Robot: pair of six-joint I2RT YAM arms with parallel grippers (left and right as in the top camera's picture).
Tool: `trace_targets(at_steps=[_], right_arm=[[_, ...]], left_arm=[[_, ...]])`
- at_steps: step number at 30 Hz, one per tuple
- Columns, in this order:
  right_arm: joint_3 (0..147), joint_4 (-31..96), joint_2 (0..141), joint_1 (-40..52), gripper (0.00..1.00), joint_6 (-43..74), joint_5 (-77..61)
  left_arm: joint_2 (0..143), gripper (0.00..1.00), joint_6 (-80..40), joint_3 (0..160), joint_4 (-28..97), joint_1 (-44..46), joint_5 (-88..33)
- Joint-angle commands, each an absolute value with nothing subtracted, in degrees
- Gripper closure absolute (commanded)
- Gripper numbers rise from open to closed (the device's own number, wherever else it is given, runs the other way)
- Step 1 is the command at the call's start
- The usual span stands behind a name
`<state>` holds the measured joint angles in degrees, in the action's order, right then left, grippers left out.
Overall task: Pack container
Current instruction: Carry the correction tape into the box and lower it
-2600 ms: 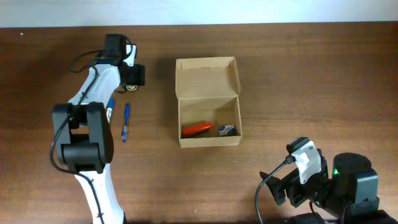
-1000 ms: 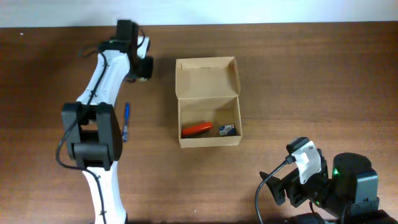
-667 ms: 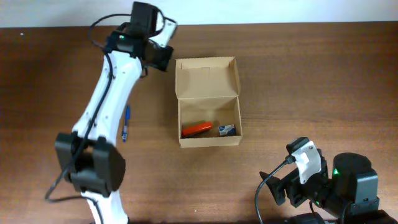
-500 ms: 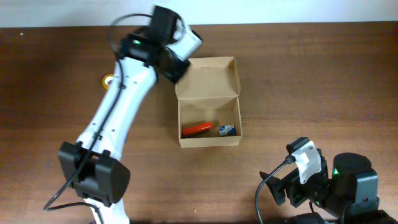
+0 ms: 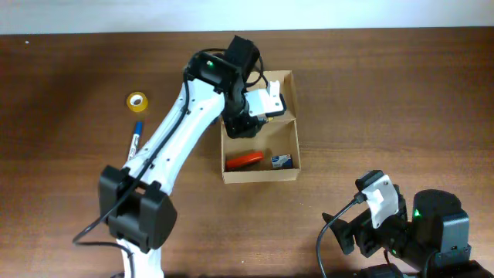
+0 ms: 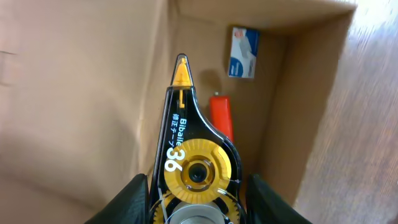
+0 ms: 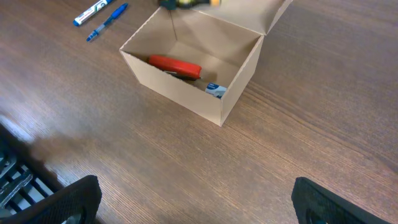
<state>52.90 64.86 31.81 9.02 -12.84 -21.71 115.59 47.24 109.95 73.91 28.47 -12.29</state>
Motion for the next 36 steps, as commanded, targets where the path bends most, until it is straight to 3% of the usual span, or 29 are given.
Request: trace_targets(at_steps=[1, 27, 31, 36], right_arm=[[52.8, 64.7, 31.5, 8.6, 0.01, -12.9, -21.2], [52.8, 64.7, 31.5, 8.6, 0.01, -12.9, -21.2], [52.8, 64.7, 31.5, 8.6, 0.01, -12.9, -21.2], [52.8, 64.7, 31.5, 8.6, 0.01, -12.9, -21.2]], left_arm=[[118.8, 0.98, 49.8, 107.6, 73.0, 28.3, -14.1], [123.2, 0.96, 49.8, 101.3, 68.1, 28.2, -9.2], [123.2, 0.88, 49.8, 101.3, 67.9, 28.2, -9.2], [123.2, 0.64, 49.7, 101.3, 68.0, 28.2, -9.2]])
